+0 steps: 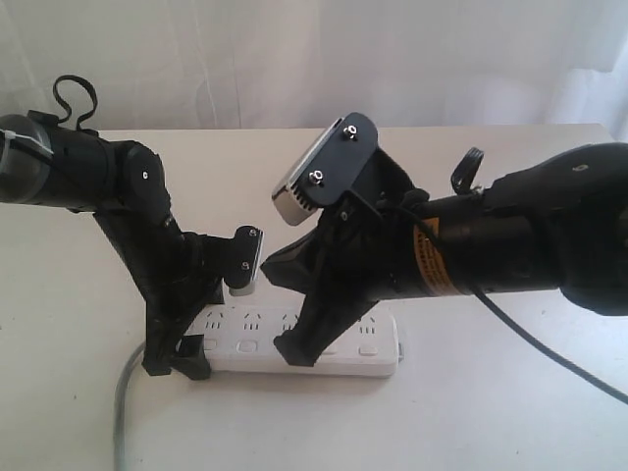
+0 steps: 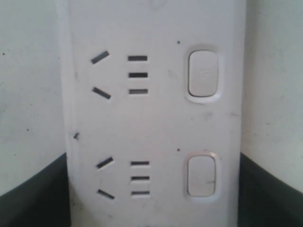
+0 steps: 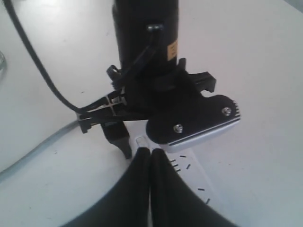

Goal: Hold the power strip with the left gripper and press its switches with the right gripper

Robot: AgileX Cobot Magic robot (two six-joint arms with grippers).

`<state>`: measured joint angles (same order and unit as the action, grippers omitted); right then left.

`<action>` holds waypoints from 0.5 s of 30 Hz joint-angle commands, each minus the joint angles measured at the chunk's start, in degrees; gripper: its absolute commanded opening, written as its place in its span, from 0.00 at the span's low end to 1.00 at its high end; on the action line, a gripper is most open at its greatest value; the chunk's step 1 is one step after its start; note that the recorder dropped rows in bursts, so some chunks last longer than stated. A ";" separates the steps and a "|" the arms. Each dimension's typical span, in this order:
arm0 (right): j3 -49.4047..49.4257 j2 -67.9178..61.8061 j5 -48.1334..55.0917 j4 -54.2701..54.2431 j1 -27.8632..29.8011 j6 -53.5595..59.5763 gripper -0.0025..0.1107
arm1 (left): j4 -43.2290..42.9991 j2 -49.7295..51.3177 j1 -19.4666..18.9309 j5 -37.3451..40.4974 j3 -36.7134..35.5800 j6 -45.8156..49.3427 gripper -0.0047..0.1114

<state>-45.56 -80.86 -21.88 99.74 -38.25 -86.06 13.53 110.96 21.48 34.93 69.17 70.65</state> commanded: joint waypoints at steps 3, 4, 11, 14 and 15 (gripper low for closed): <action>-0.34 -3.89 -1.96 0.20 -0.20 -0.08 0.02 | -0.72 1.47 0.43 4.80 -1.04 -0.15 0.04; -0.34 -4.83 -2.06 0.20 -0.20 -0.08 0.02 | -0.72 1.47 0.43 5.03 -1.04 -0.15 0.04; -0.34 -7.85 -5.02 0.20 -0.20 -0.08 0.02 | -0.72 1.47 0.43 5.39 -1.04 -0.15 0.04; -0.34 -8.26 -4.77 0.20 -0.20 -0.08 0.02 | -0.72 1.47 0.43 5.15 -1.04 -0.15 0.04; -0.34 -8.65 -4.77 0.20 -0.20 -0.08 0.02 | -0.72 1.47 0.43 5.05 -1.04 -0.15 0.04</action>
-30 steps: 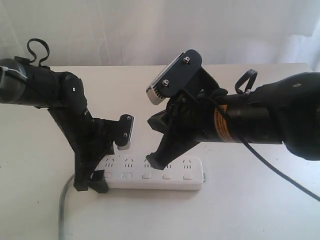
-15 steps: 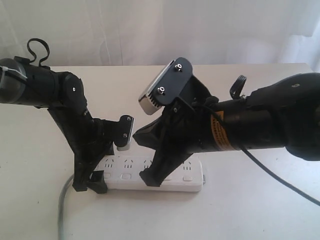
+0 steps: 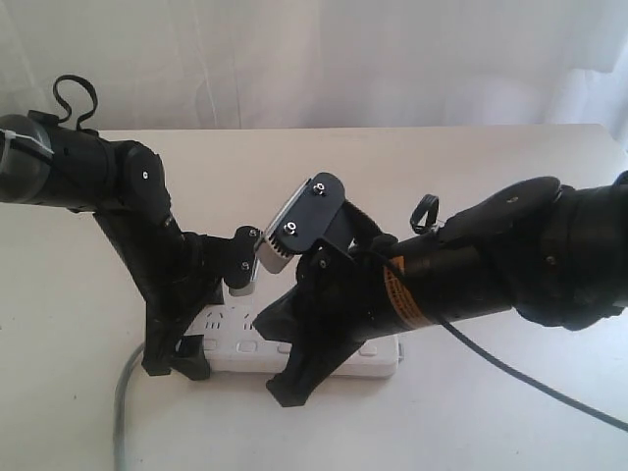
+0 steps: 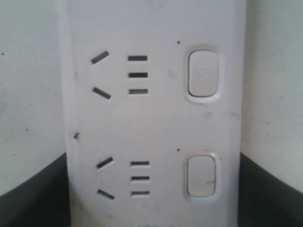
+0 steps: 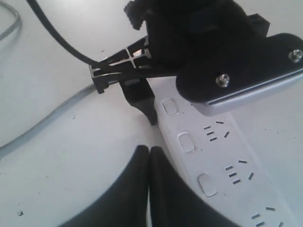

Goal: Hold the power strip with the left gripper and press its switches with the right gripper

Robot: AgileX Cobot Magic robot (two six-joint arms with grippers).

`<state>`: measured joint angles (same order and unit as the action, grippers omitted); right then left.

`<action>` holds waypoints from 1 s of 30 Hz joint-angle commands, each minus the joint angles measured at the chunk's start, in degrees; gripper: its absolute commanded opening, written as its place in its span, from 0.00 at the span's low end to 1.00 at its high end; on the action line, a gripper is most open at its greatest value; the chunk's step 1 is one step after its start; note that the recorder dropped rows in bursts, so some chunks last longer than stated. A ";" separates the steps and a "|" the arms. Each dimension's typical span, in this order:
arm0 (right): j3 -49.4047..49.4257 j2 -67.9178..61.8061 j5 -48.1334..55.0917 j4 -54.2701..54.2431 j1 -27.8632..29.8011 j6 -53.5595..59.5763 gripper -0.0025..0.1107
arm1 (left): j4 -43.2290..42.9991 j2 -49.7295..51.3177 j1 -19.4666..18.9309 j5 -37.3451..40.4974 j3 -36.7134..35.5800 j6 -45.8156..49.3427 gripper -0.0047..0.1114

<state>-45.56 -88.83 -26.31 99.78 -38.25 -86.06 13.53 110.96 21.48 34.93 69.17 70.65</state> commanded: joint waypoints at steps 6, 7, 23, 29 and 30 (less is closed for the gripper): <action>-0.34 -3.25 0.28 -4.54 -0.20 0.04 0.02 | -0.72 1.47 0.43 5.15 -1.04 -0.15 0.04; -0.34 -3.69 0.41 -6.09 -0.20 0.69 0.02 | -0.72 1.47 0.43 5.15 -1.04 -0.15 0.04; -0.34 -12.45 5.91 -16.95 -0.20 11.62 0.02 | -0.72 1.47 0.43 5.20 -1.04 -0.17 0.04; -0.34 -12.64 9.22 -17.48 -0.20 11.51 0.02 | -0.72 1.47 0.43 5.20 -1.04 -0.27 0.04; -0.48 -12.69 9.50 -17.84 -0.20 11.51 0.02 | -0.72 1.47 0.43 5.20 -1.04 -0.27 0.04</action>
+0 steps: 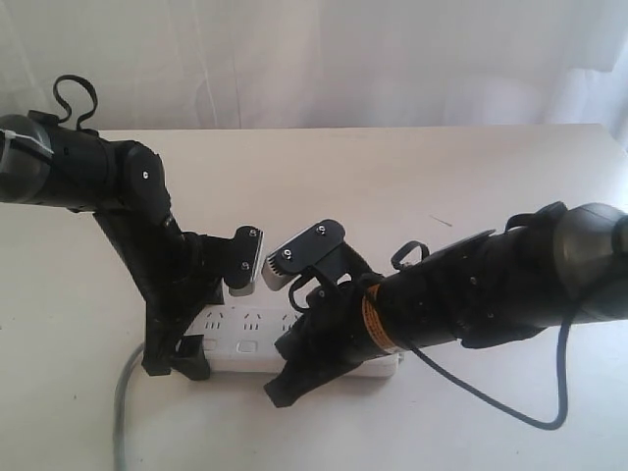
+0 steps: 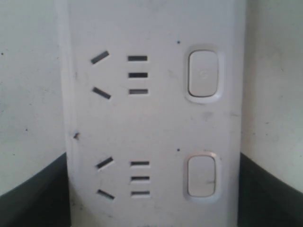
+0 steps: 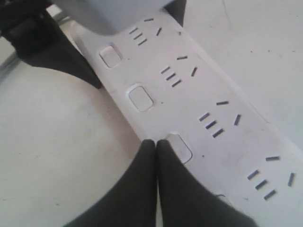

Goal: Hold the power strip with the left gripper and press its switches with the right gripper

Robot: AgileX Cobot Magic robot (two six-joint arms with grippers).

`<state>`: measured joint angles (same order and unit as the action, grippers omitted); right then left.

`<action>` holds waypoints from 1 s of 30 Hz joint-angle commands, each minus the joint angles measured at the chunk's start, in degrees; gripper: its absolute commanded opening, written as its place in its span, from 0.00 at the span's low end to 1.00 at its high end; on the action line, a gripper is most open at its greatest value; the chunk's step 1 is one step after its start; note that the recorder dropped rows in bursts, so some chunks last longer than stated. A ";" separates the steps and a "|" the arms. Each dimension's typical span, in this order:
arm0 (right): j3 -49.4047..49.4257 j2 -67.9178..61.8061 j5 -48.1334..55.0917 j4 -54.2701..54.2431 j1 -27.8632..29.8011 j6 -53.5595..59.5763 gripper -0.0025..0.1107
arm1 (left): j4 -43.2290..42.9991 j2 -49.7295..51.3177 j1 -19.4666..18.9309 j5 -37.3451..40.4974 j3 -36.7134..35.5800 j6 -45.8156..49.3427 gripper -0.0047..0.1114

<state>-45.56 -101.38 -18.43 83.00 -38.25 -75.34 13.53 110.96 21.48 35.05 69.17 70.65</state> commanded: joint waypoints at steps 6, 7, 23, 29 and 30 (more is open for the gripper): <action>-2.34 -3.08 1.37 -3.98 -0.20 1.08 0.02 | -0.72 1.47 0.43 4.61 -1.04 -0.39 0.04; -2.64 -3.69 1.16 -4.15 -0.20 1.26 0.02 | -0.72 1.47 0.43 4.61 -1.04 -0.39 0.04; -3.71 -5.33 0.64 -4.88 -0.20 1.26 0.02 | -1.47 1.47 0.43 5.07 -1.14 -2.07 0.04; -3.71 -5.33 4.30 -4.88 -0.20 1.26 0.02 | -2.49 1.47 0.43 4.93 -1.14 -4.54 0.04; -3.71 -5.33 4.18 -4.99 -0.20 1.26 0.02 | -2.49 1.47 0.43 4.93 -1.14 -4.54 0.04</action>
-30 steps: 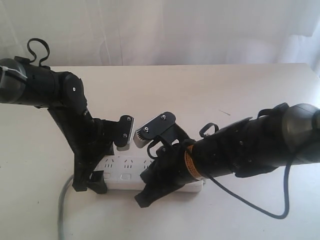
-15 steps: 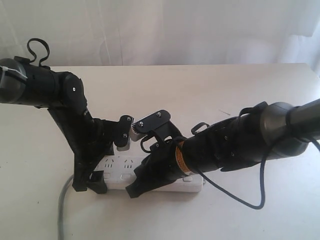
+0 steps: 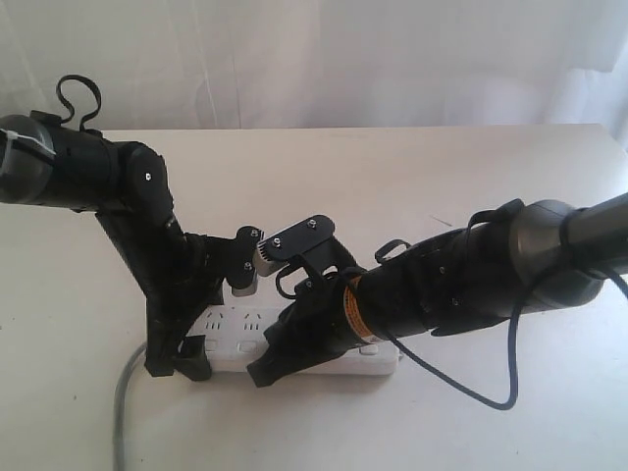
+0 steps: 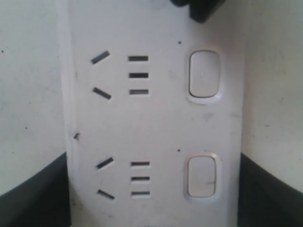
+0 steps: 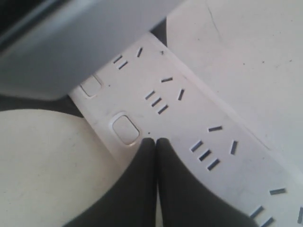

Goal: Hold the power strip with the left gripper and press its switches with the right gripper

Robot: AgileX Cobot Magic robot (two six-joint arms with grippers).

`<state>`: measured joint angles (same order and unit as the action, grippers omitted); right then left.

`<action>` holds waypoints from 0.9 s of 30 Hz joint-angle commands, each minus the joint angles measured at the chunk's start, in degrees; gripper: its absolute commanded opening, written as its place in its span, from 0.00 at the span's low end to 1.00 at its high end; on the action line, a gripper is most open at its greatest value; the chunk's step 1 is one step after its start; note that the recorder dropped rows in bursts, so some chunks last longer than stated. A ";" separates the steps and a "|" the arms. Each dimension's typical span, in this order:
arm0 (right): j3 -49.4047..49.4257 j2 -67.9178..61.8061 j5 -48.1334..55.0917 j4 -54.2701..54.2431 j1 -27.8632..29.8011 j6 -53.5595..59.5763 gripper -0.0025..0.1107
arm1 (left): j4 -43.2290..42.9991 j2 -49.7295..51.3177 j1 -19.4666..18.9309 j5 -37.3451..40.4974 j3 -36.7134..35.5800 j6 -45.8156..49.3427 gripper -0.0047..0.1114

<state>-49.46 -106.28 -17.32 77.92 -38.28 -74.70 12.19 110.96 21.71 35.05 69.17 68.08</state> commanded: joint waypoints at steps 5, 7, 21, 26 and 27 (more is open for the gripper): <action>0.20 -0.43 2.54 0.08 -0.17 0.62 0.02 | -1.27 1.47 0.20 4.89 -1.14 -1.97 0.04; 0.20 -0.43 2.77 -0.02 -0.17 0.62 0.02 | -1.27 1.47 0.20 4.89 -1.14 -1.97 0.04; 1.57 -0.43 0.53 0.22 -0.17 -0.47 0.02 | -1.27 1.47 0.20 4.64 -1.14 -1.97 0.04; 1.79 -0.43 0.53 0.22 -0.17 -0.47 0.02 | -1.27 1.47 0.20 4.64 -1.14 -1.97 0.04; 2.03 -0.43 0.53 0.22 -0.17 -0.47 0.02 | -1.27 1.47 0.20 4.64 -1.14 -1.97 0.04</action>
<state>-49.02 -106.28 -17.12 76.91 -38.28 -75.14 11.78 110.96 21.81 34.94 69.17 67.62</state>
